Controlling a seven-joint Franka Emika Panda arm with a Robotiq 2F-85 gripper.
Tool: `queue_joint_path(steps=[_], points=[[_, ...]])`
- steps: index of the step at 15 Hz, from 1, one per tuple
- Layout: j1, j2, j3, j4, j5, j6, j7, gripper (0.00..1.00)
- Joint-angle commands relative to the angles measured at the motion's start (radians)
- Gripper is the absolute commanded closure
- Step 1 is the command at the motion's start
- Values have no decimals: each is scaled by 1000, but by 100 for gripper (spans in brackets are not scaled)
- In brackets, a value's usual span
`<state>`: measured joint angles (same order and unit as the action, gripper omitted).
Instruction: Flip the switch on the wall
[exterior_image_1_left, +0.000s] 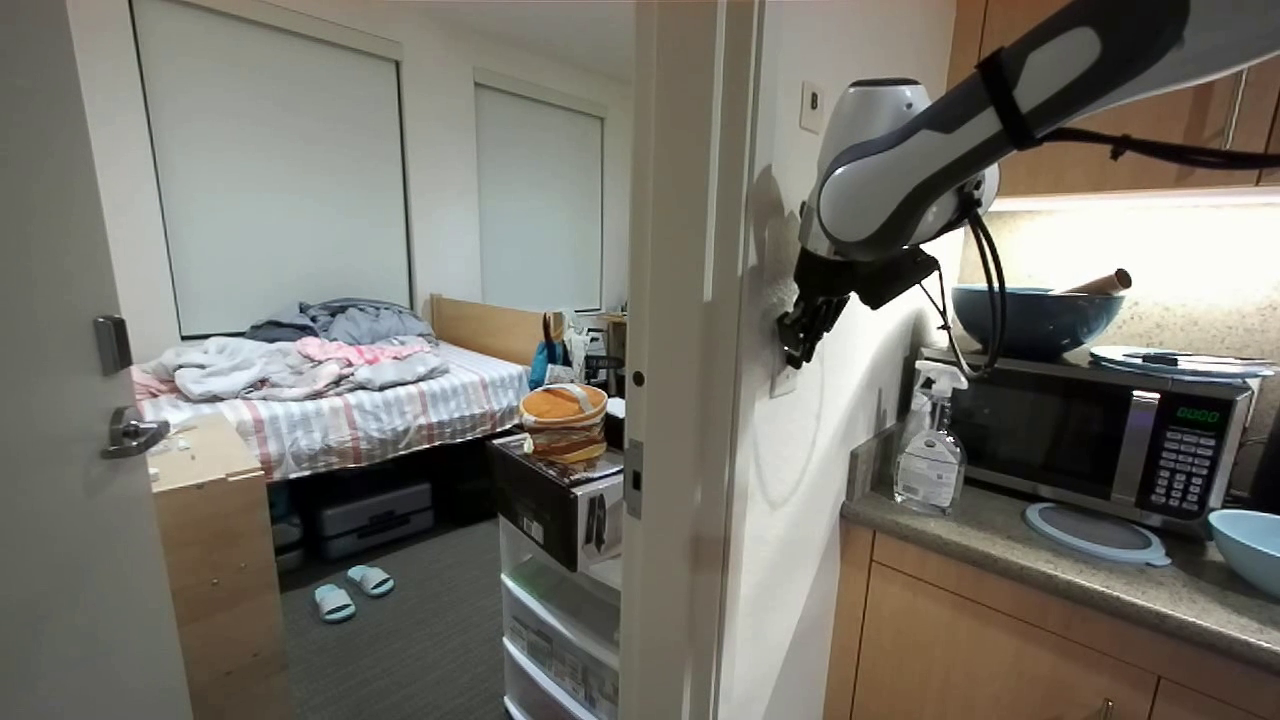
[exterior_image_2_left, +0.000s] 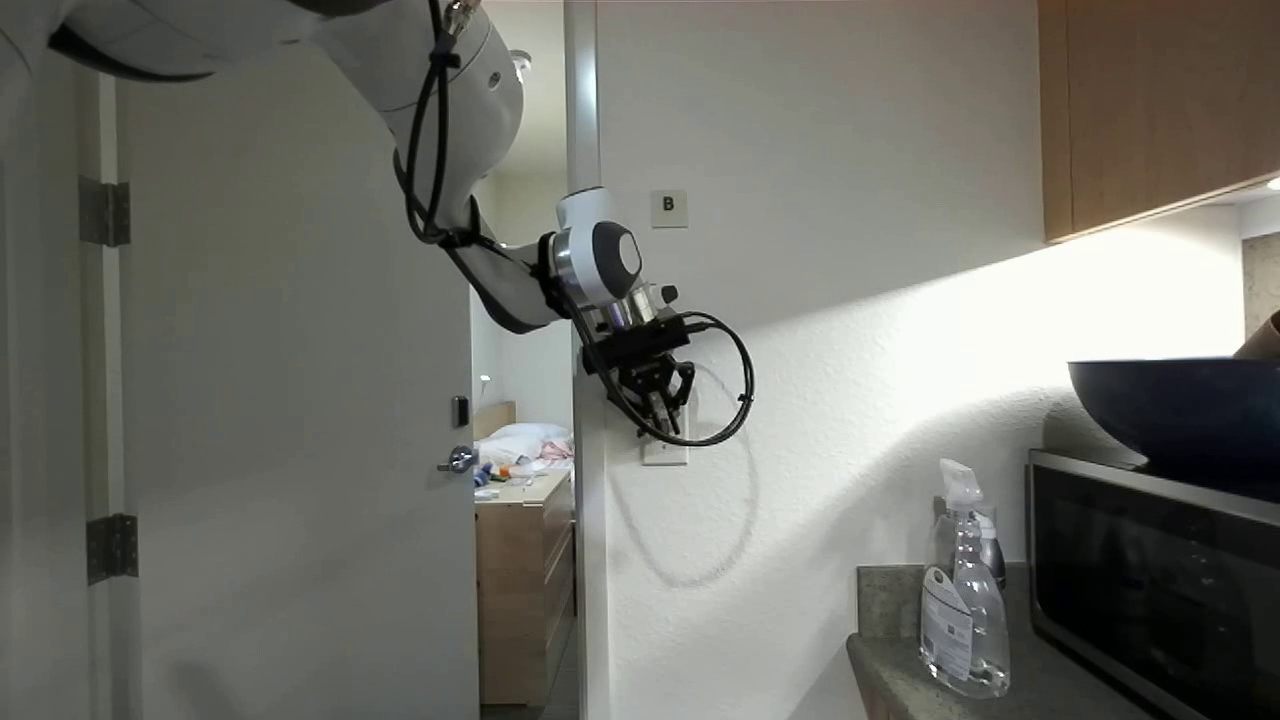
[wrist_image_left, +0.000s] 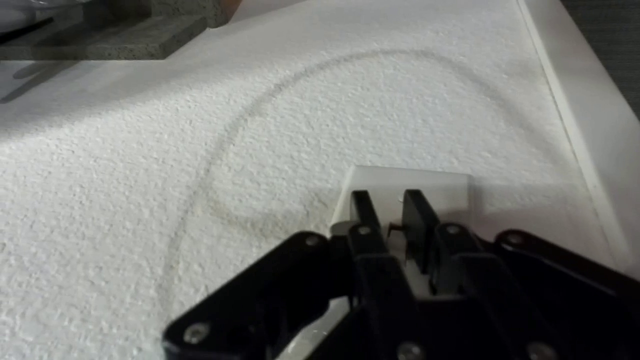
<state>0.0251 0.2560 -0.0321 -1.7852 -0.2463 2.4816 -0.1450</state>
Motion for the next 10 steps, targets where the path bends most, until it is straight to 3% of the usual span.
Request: queue_joint_path(steps=[1, 10], points=[[-2, -3, -1, -6, -13, 22, 31, 100], [-2, 23, 5, -2, 6, -47, 25, 97]])
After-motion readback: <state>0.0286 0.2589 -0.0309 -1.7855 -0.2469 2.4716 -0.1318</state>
